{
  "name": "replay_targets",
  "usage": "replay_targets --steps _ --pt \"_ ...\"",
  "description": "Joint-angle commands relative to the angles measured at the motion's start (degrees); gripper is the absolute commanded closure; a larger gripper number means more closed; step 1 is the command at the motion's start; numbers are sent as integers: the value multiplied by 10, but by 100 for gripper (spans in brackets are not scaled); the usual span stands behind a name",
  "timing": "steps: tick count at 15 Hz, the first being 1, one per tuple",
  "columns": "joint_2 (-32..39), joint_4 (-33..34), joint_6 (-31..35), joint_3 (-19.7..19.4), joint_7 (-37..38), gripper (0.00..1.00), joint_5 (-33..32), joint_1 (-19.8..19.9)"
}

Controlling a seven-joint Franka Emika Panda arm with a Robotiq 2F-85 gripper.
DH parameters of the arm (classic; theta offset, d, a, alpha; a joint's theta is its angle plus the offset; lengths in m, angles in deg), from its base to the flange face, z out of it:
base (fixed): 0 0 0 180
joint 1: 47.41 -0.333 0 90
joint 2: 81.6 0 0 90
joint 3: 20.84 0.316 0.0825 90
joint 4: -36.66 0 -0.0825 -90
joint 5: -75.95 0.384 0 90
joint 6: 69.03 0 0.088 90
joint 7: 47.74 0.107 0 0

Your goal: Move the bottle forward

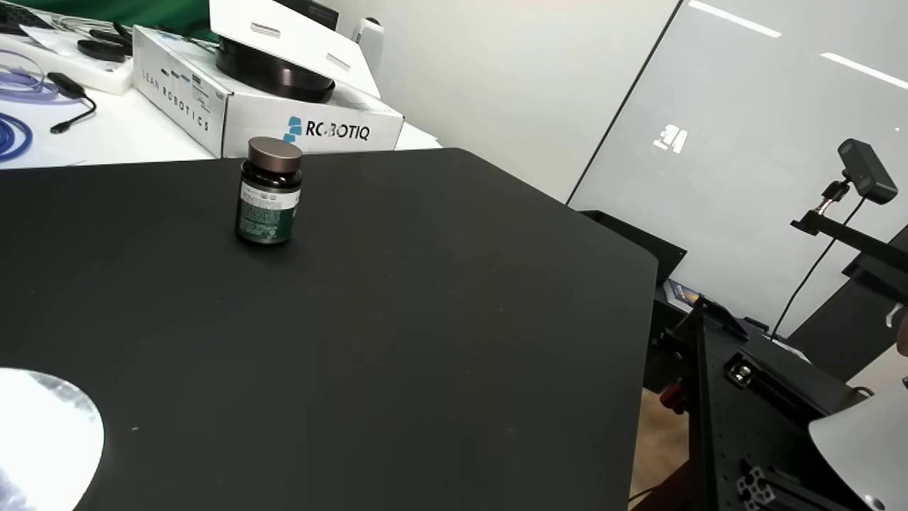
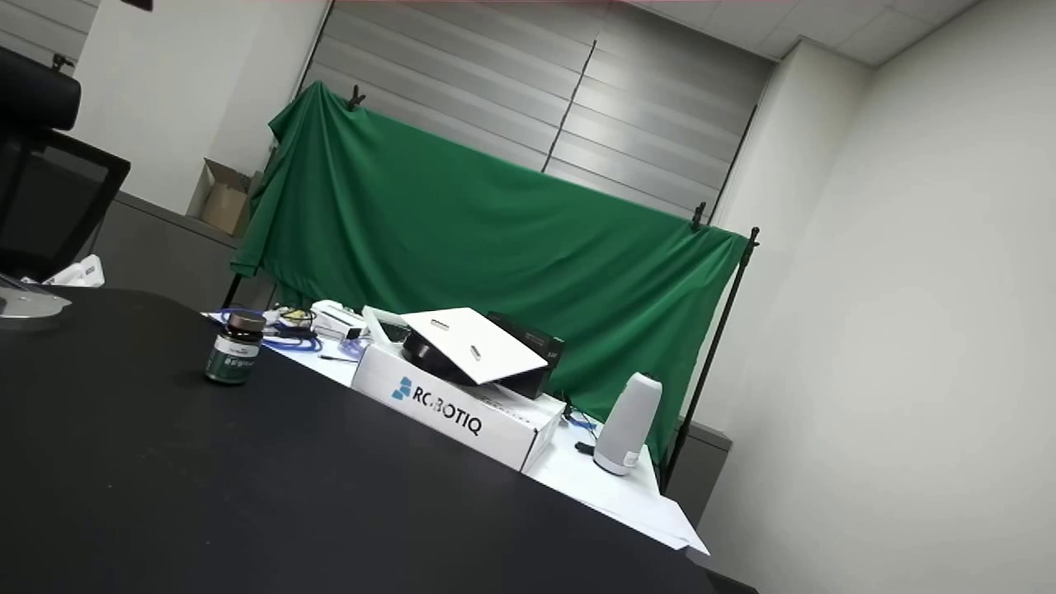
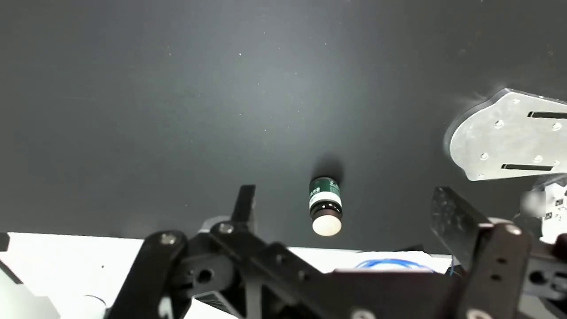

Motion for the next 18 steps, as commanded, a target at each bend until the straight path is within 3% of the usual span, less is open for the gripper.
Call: replay_targets --steps 1,7,8,9,10,11,14,18 --pt "146 76 37 -8 -87 0 8 25" --pt "363 239 31 18 -97 0 -66 76" --pt "399 271 24 17 -95 0 -78 76" --pt "431 302 11 -18 -81 0 -101 41" --pt "460 333 -8 -24 -74 0 -114 35" --pt "393 252 36 -37 -99 0 -90 24" --pt "456 311 16 -49 -99 0 -100 15" --pt "460 322 7 -49 -98 0 -100 12"
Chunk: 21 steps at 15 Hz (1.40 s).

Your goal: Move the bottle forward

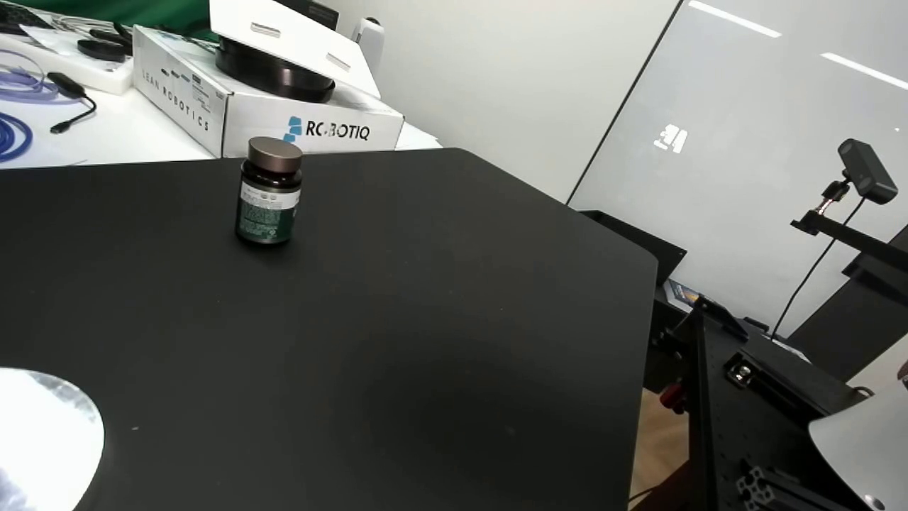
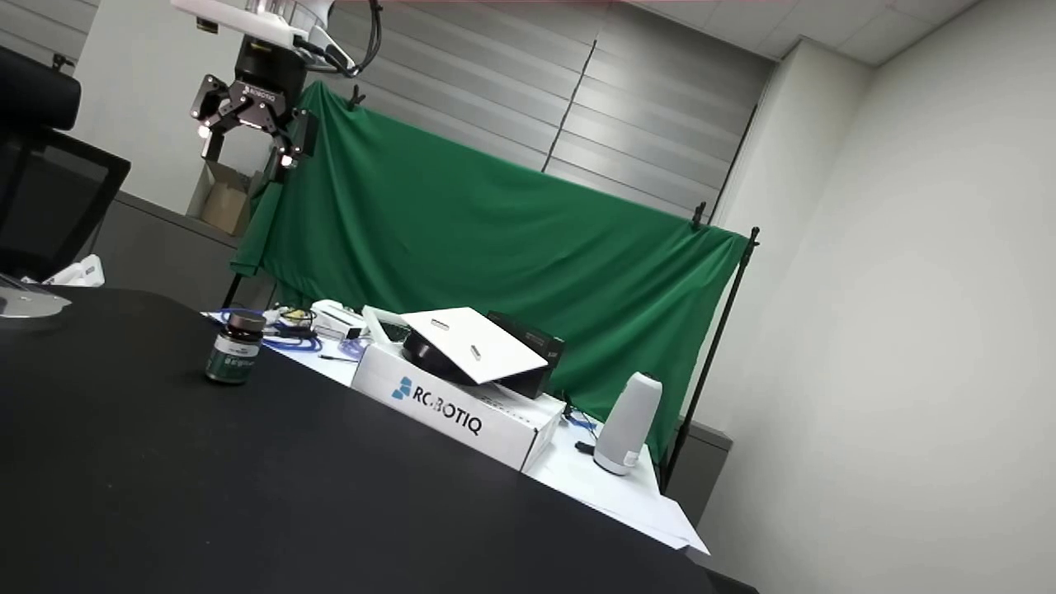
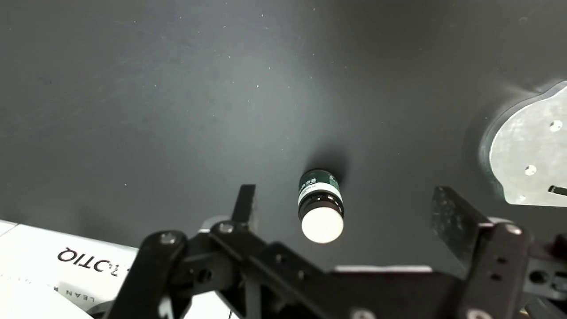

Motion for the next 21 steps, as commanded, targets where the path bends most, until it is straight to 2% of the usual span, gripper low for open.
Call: replay_targets --steps 1,6,11,16,18,19,21 --pt "-1 1 -1 -31 -2 0 3 -31" --pt "90 97 54 -65 -29 0 -54 -48" --pt "188 166 104 -81 -56 0 -22 -53" --pt "263 213 135 -86 -56 0 -20 -72" --pt "288 237 117 -90 -50 0 -19 -81" --pt "259 194 137 -89 -58 0 -18 -77" --pt "279 210 135 -91 -57 0 -18 -83"
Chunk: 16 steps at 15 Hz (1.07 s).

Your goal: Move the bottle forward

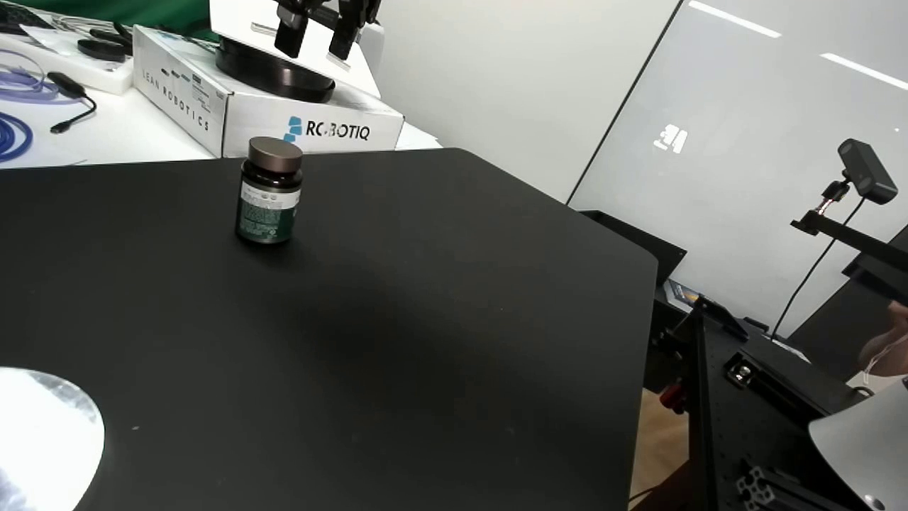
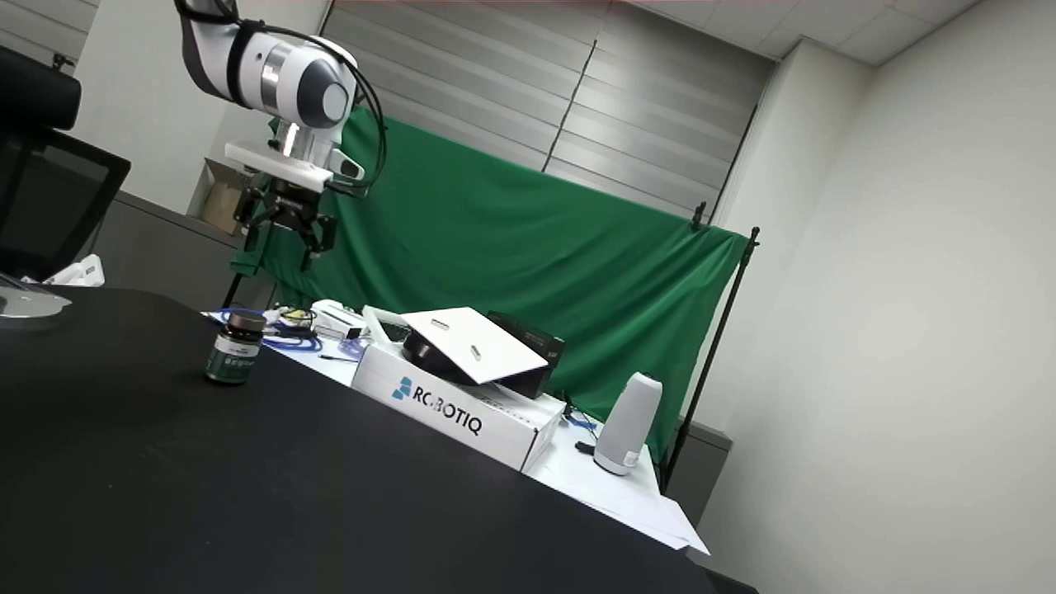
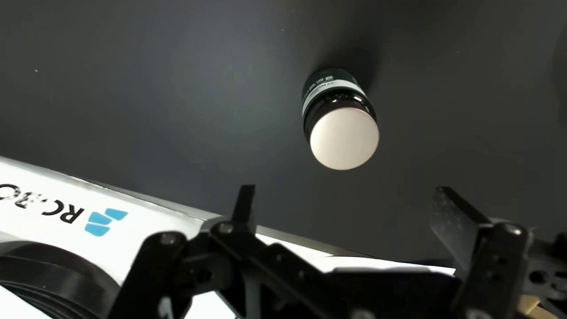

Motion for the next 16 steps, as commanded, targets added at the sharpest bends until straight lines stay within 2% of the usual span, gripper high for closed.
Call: replay_targets --steps 1,8,16 --pt "4 6 -2 -11 -4 0 8 -10" --pt "28 5 -17 -11 -6 0 16 -12" --pt "72 18 3 -12 -24 0 15 -7"
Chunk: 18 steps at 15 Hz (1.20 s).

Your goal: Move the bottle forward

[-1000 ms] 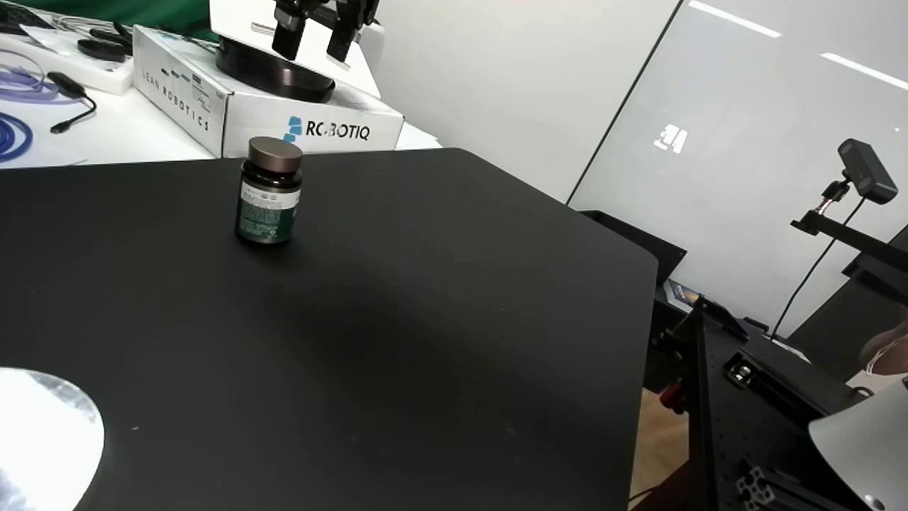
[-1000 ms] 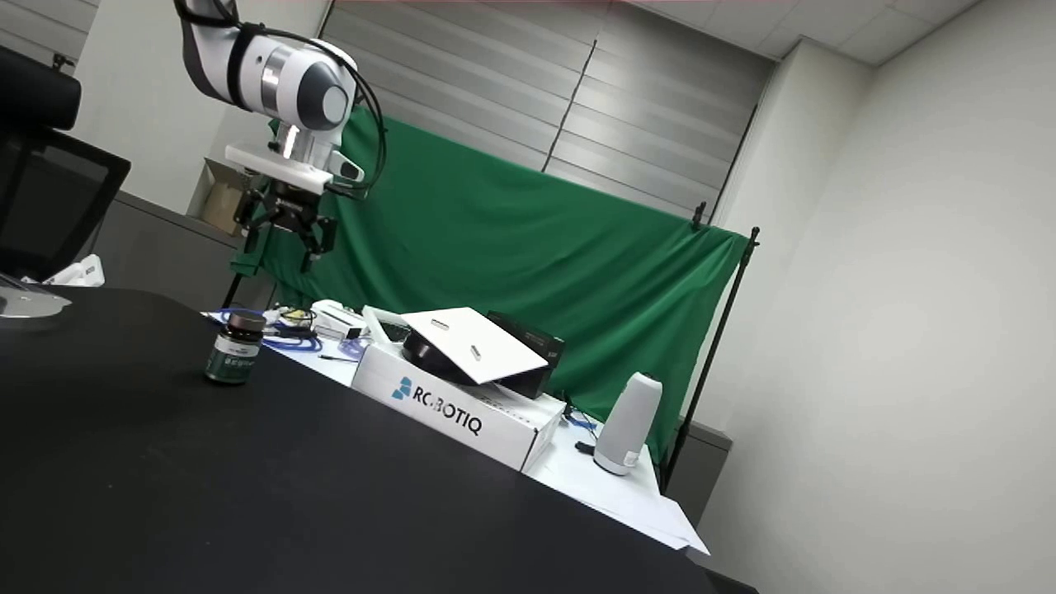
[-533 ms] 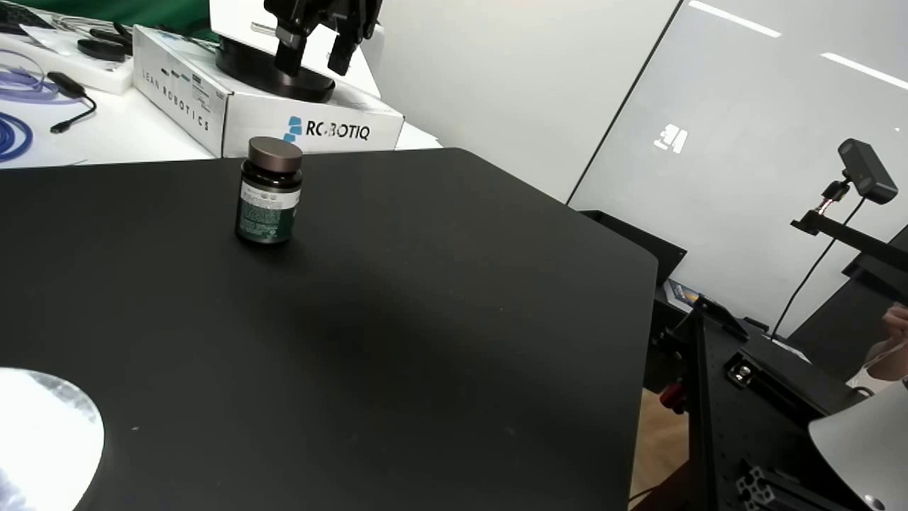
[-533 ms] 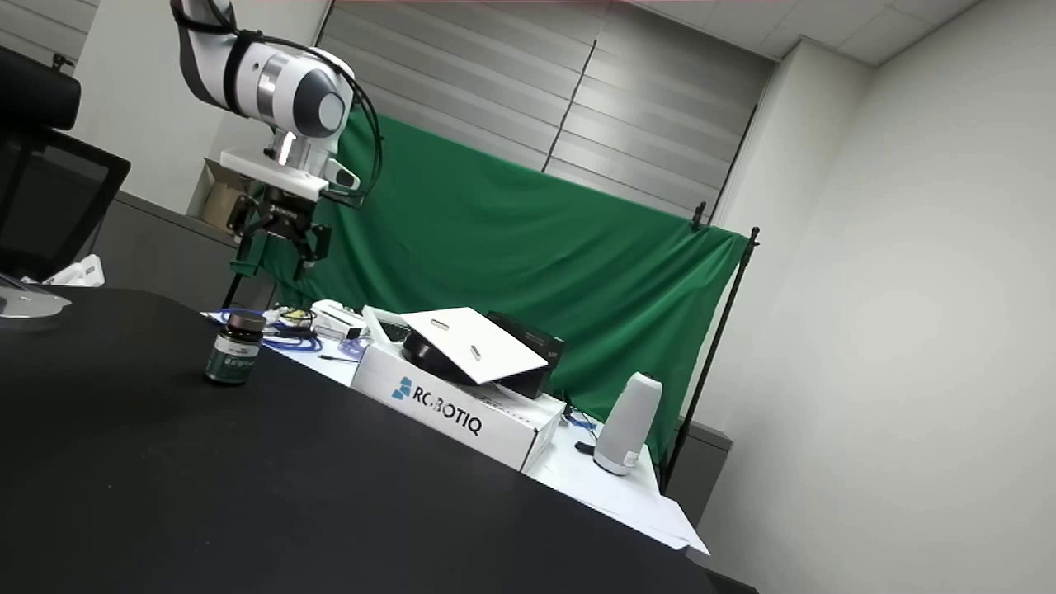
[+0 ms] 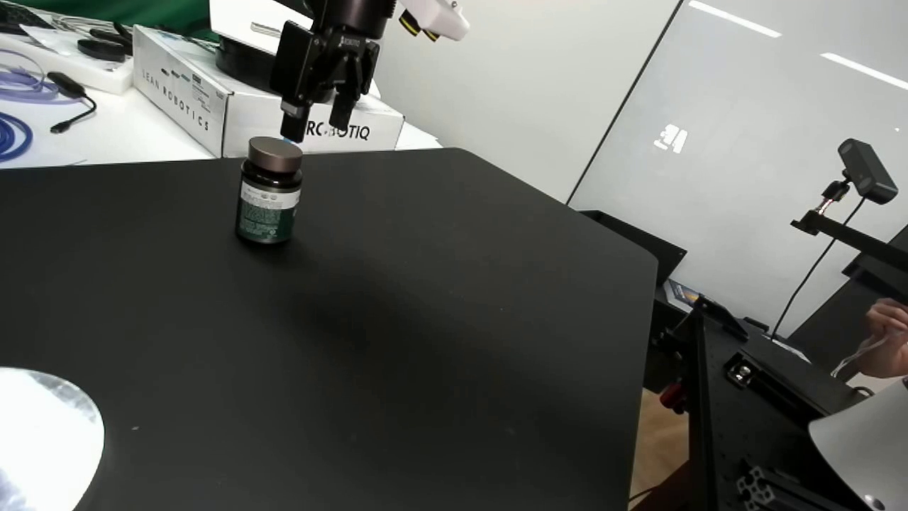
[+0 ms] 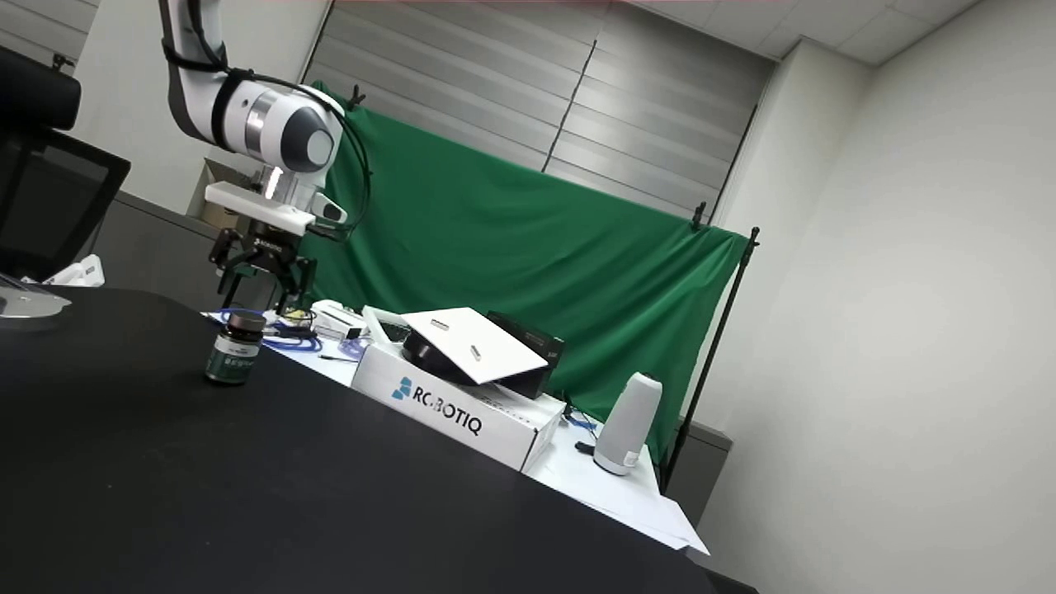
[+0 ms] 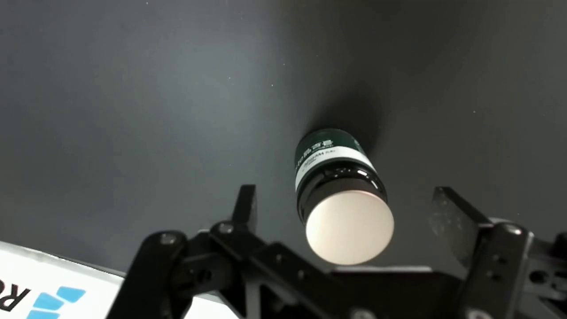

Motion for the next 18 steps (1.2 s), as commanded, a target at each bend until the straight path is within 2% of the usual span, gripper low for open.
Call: replay_targets --steps 1,17,18 --pt "15 17 6 -5 -15 0 11 -1" --pt "55 24 109 -2 -45 0 11 -13" --pt "56 24 112 -2 -45 5 11 -14"
